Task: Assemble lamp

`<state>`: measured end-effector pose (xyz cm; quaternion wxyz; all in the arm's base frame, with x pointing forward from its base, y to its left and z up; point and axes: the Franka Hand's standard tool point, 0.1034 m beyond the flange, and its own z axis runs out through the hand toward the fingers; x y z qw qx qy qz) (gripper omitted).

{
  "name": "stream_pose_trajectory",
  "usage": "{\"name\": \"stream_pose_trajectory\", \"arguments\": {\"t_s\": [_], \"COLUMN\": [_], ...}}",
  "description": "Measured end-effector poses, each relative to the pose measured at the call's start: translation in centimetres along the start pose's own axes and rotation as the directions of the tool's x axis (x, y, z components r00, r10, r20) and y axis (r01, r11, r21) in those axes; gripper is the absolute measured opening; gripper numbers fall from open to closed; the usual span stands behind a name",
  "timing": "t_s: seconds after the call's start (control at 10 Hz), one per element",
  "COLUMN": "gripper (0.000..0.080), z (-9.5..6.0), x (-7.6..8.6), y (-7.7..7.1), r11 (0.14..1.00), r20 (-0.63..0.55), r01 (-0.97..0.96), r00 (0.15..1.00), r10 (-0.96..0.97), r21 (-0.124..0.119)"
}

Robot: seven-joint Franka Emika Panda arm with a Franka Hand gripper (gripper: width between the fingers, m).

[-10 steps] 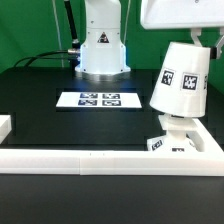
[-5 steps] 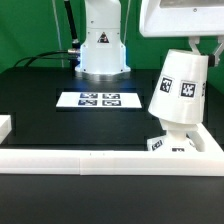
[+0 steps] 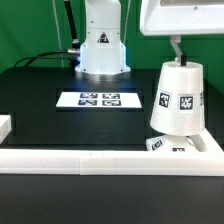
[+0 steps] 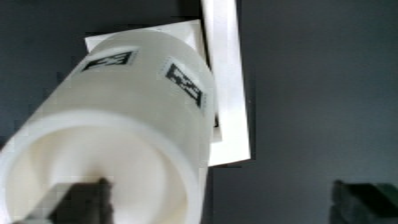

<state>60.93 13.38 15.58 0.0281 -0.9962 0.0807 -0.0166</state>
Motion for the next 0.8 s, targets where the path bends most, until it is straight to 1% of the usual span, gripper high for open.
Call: {"name": "stream_pose_trajectory", "arguments": {"t_s": [0.1, 0.2, 0.3, 0.5, 0.8], "gripper": [0.0675, 0.0675, 0.0696, 0.0696, 0.0699], "z": [-0.1, -0.3, -0.4, -0.6, -0.4], "x": [0.0, -0.2, -0.8, -1.7, -1.6], "y": [0.0, 0.1, -0.1, -0.8, -0.7], "r11": [1.000, 1.000, 1.000, 0.996, 0.997], "r20": [-0.001, 0.000, 0.003, 0.011, 0.012], "r01": [0.000, -0.006, -0.030, -0.089, -0.080], "r00": [1.000, 1.000, 1.000, 0.996, 0.997], "r10": [0.000, 0.006, 0.030, 0.089, 0.080], "r21": [0.001, 0.001, 0.001, -0.002, -0.002]}}
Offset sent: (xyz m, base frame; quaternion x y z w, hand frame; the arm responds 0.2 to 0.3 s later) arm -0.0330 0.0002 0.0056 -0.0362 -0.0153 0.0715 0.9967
